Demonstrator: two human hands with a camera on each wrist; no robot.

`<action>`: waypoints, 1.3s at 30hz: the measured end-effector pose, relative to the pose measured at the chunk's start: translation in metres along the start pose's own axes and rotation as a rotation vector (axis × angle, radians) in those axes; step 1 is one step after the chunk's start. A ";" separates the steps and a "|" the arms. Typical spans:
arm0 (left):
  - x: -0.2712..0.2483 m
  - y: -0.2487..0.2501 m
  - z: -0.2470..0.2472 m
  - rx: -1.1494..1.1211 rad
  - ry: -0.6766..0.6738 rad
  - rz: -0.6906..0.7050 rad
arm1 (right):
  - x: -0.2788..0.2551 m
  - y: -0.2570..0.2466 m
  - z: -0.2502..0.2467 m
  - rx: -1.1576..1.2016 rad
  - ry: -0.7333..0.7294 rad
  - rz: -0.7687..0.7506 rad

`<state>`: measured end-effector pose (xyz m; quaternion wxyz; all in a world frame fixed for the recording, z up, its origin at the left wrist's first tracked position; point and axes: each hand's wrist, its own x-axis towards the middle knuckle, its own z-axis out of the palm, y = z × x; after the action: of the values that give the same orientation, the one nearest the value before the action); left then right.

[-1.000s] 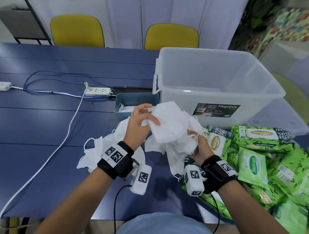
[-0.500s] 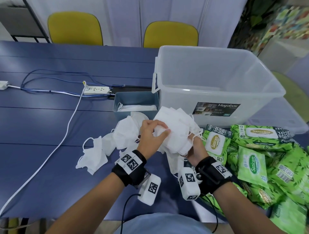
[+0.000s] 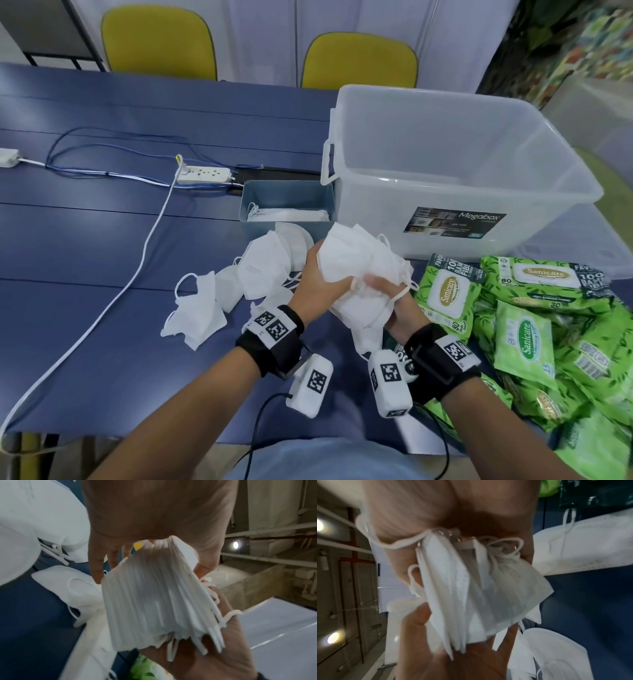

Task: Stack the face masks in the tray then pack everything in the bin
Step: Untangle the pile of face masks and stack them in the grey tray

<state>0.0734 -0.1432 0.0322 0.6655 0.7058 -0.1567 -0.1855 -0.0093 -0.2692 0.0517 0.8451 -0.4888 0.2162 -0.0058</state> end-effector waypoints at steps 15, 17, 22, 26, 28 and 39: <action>0.034 -0.042 -0.120 1.045 0.202 -0.562 | 0.006 0.005 -0.025 0.082 0.222 -0.029; 0.039 -0.048 -0.127 0.922 0.165 -0.617 | 0.006 0.003 -0.027 0.108 0.211 -0.049; 0.039 -0.045 -0.129 0.676 0.319 -0.295 | 0.007 -0.004 -0.025 0.111 0.171 -0.040; 0.039 -0.017 -0.135 0.516 0.334 -0.084 | 0.015 -0.002 -0.031 0.089 0.214 -0.029; 0.038 -0.001 -0.137 0.369 0.296 -0.031 | 0.015 -0.003 -0.030 0.088 0.210 -0.026; 0.007 0.055 -0.079 -0.341 0.112 -0.190 | 0.020 0.009 -0.006 0.073 0.304 -0.021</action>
<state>0.1181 -0.0808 0.0899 0.7627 0.6036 -0.0185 -0.2315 0.0049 -0.2743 0.0346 0.8197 -0.4537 0.3361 -0.0965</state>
